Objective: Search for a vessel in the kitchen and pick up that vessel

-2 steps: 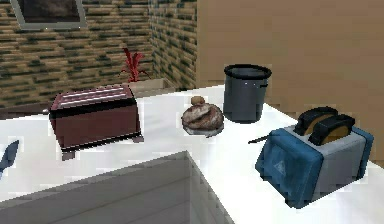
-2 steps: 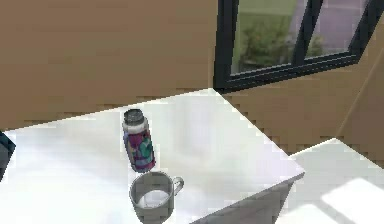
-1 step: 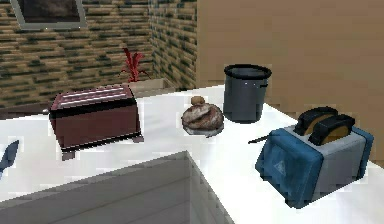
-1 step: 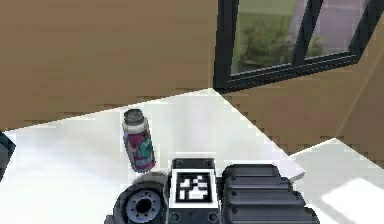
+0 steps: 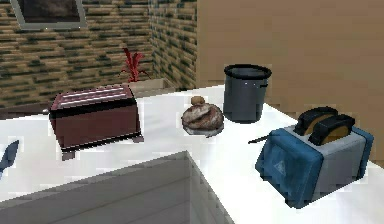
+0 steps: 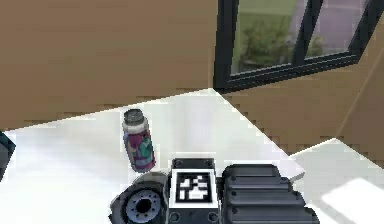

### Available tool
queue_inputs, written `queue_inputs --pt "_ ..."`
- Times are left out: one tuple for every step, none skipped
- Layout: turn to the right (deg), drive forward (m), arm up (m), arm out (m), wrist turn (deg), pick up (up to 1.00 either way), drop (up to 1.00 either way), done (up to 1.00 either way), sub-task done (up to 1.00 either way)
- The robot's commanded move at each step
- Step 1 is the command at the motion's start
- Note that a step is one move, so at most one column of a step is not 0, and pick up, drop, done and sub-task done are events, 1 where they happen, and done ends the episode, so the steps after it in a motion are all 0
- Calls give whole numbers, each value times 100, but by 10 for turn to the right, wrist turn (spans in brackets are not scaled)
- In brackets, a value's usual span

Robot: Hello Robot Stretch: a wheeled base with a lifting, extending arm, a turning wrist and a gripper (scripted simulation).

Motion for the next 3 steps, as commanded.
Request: queue_inputs --pt "0 0 0 0 450 0 0 0 0" --pt "0 0 0 0 450 0 0 0 0" --pt "0 0 0 0 180 0 0 0 0"
